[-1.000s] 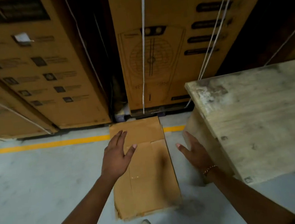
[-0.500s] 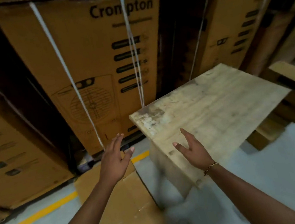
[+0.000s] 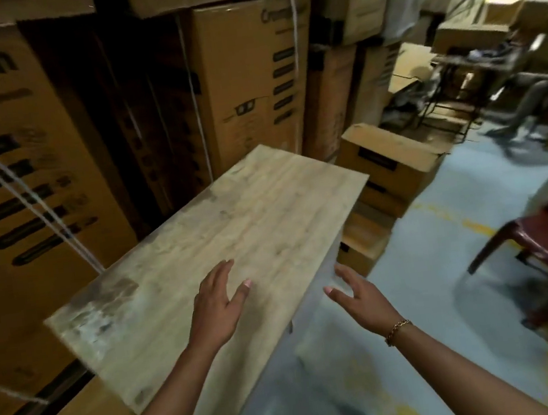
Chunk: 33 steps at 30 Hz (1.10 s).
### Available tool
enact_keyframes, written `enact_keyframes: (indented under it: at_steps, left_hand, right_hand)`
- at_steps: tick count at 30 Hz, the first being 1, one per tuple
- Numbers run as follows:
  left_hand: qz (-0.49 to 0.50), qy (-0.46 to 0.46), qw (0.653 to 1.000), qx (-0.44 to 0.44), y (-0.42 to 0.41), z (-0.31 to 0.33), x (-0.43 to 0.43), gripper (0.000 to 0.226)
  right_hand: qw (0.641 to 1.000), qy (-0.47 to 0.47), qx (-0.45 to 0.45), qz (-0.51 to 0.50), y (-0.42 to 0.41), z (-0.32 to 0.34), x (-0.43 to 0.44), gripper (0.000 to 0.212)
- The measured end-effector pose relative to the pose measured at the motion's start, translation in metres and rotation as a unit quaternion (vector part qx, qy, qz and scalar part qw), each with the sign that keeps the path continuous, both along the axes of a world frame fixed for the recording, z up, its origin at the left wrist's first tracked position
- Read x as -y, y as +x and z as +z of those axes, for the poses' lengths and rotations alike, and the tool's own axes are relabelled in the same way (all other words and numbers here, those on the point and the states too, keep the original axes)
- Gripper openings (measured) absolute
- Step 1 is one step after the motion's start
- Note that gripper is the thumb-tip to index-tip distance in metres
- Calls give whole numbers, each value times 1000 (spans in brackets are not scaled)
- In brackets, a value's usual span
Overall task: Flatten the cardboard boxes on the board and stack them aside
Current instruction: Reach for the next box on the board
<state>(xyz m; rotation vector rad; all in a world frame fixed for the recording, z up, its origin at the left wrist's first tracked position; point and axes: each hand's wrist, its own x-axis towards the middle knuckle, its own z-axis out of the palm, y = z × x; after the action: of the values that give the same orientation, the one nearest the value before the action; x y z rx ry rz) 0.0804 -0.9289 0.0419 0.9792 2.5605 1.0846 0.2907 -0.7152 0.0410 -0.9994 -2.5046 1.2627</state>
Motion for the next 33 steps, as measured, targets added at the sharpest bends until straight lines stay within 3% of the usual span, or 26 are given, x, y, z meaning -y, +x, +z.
enact_keyframes:
  at_steps: [8,13,21,27,33]
  left_hand:
    - [-93,15,995,22,15,-1,-202,70]
    - [-108,28,993,39,-14,-16,-334,56]
    - [-166,-1,982,91,-56,-35,-537,55]
    - [-190,-1,976,103,-72,-36,-656,53]
    - [-130,-2,983,131,-80,-70,-758,53]
  right_hand:
    - [997,-18,9,-74,25,2,-168,71]
    - [995,-18,21,-97,15,-4,-282,67]
    - [985,-62,51,-152,-4,-1,-450,58]
    - [984,-69,61,-151,-22,-6,-573,53]
    - [991,-75,97,-56,-52,-40,-720,42]
